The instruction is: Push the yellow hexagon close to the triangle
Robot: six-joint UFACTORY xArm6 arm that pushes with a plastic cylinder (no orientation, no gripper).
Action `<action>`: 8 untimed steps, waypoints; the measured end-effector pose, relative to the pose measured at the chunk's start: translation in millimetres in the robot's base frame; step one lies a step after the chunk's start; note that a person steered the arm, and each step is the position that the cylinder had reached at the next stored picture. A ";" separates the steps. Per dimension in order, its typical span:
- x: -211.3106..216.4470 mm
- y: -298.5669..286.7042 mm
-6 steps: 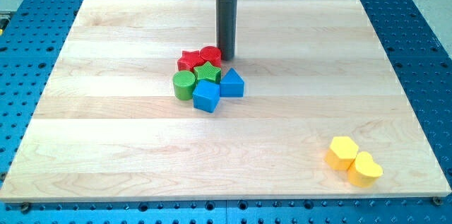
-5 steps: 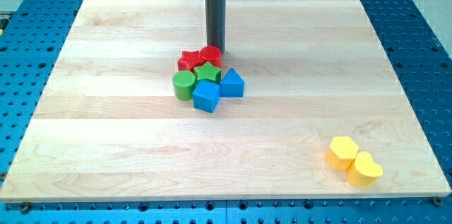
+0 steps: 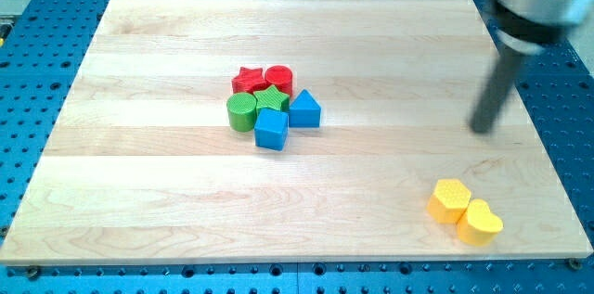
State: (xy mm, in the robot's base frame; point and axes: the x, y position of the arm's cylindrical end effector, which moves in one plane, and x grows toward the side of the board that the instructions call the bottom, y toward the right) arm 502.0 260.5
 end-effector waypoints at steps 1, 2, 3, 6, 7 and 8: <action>101.9 23.1; 114.4 -51.2; 63.9 -133.1; 20.0 -184.9; 3.6 -203.4; 8.0 -206.2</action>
State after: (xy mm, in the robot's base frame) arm 510.1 54.4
